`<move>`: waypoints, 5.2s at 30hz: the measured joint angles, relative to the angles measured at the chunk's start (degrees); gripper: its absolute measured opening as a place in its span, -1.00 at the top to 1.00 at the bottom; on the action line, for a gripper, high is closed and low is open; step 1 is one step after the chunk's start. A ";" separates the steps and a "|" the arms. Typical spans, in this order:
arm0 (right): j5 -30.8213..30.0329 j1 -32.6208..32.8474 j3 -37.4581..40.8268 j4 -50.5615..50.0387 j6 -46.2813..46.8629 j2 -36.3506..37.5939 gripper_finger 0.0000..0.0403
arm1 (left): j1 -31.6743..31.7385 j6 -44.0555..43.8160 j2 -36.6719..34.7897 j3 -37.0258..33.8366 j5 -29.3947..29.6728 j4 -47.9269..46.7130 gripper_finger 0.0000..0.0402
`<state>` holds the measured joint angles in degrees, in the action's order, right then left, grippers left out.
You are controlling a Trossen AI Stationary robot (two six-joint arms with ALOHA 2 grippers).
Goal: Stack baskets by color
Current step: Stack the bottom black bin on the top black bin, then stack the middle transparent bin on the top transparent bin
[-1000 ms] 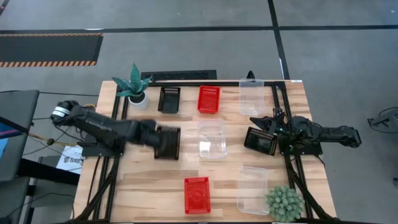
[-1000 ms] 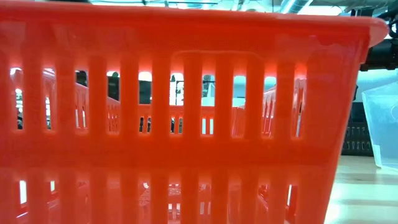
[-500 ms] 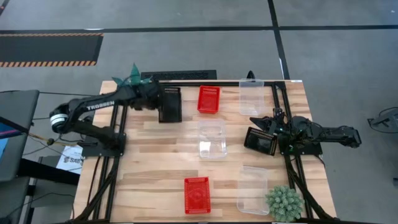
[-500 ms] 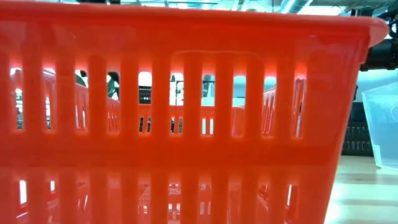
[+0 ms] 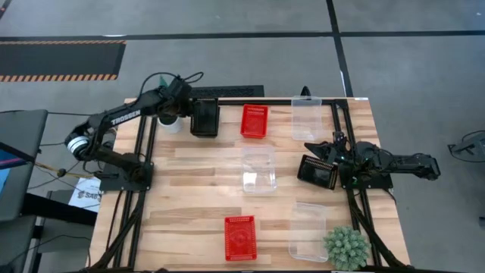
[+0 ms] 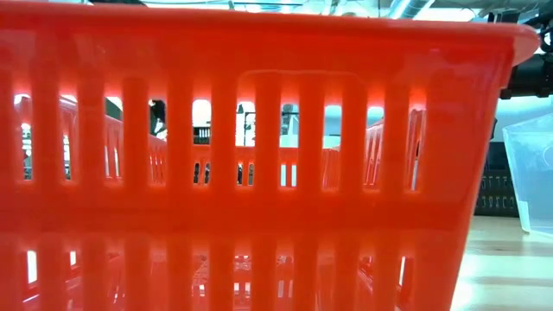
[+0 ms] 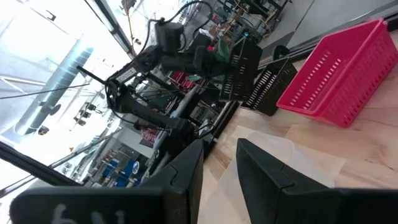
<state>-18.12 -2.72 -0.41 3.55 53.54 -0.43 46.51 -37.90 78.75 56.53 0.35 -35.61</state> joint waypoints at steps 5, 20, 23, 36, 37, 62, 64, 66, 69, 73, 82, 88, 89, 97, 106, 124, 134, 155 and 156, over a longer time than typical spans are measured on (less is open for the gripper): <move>-0.01 0.00 0.00 -0.04 0.00 0.02 0.41 | 0.73 0.72 3.48 0.00 0.34 0.76 1.00; -0.01 0.00 -0.01 -0.11 0.00 0.01 0.41 | -0.12 -0.57 3.88 0.00 3.07 0.62 0.87; -0.01 0.00 -0.02 -0.11 0.00 0.00 0.41 | -0.41 -1.28 3.88 0.00 3.35 0.64 0.71; 0.02 0.00 -0.01 -0.11 -0.02 0.01 0.41 | -4.28 -2.22 1.26 6.00 -6.35 -2.35 0.18; 0.02 0.00 -0.01 -0.11 -0.02 0.01 0.41 | -5.19 -2.27 0.86 6.86 -6.39 -3.25 0.17; 1.92 1.27 -5.13 -9.54 -4.36 -9.90 0.41 | -47.49 -19.23 -5.39 13.00 1.31 -4.99 0.17; 1.92 1.27 -7.31 -8.49 -4.55 -12.89 0.41 | -51.04 -21.54 -5.48 13.00 4.07 -5.15 0.17; 1.93 1.25 -9.55 -8.61 -4.94 -16.12 0.41 | -54.30 -23.52 -5.70 13.00 6.72 -5.32 0.17; 1.92 1.25 -13.96 -8.61 -6.15 -21.51 0.41 | -58.40 -26.25 -5.75 13.00 10.22 -5.46 0.17; 1.75 0.96 -20.64 -9.01 -9.74 -30.20 0.41 | -62.59 -28.90 -5.73 13.00 14.29 -5.55 0.17; -0.28 -2.75 -42.04 -25.88 -9.42 -52.48 0.41 | -69.17 -33.85 -5.71 12.76 24.58 -6.15 0.17; 1.54 -2.40 -54.15 -48.74 -5.93 -64.37 0.41 | -70.63 -36.34 -5.62 12.57 28.73 -10.77 0.17; 2.12 -2.14 -55.35 -51.74 -4.97 -65.92 0.41 | -70.63 -37.05 -5.62 12.57 28.88 -11.53 0.17; 19.56 7.09 -57.13 -56.59 2.22 -72.04 0.41 | -72.01 -35.83 -5.56 12.55 26.70 -11.59 0.17; 1.75 25.54 -57.13 -53.10 27.67 -72.30 0.40 | -72.84 -39.28 -5.54 12.55 30.50 -11.69 0.17; 5.38 8.18 -57.15 -41.24 15.16 -88.55 -0.20 | -72.76 -41.13 -5.51 12.50 34.67 -12.80 -0.16; 3.25 14.17 -57.24 -45.22 22.14 -73.81 -0.14 | -65.03 -41.06 3.06 12.50 34.38 -10.26 -0.13; -5.15 27.81 -57.20 -59.21 38.44 -68.61 -0.14 | -50.74 -29.37 24.31 12.56 14.70 9.04 -0.11; -5.43 28.07 -57.20 -59.77 38.95 -68.52 -0.14 | -50.46 -29.08 24.83 12.83 14.59 9.10 -0.08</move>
<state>-23.55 25.35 -57.60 -56.22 92.49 -68.94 -3.95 -66.98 103.58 69.36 14.95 -26.50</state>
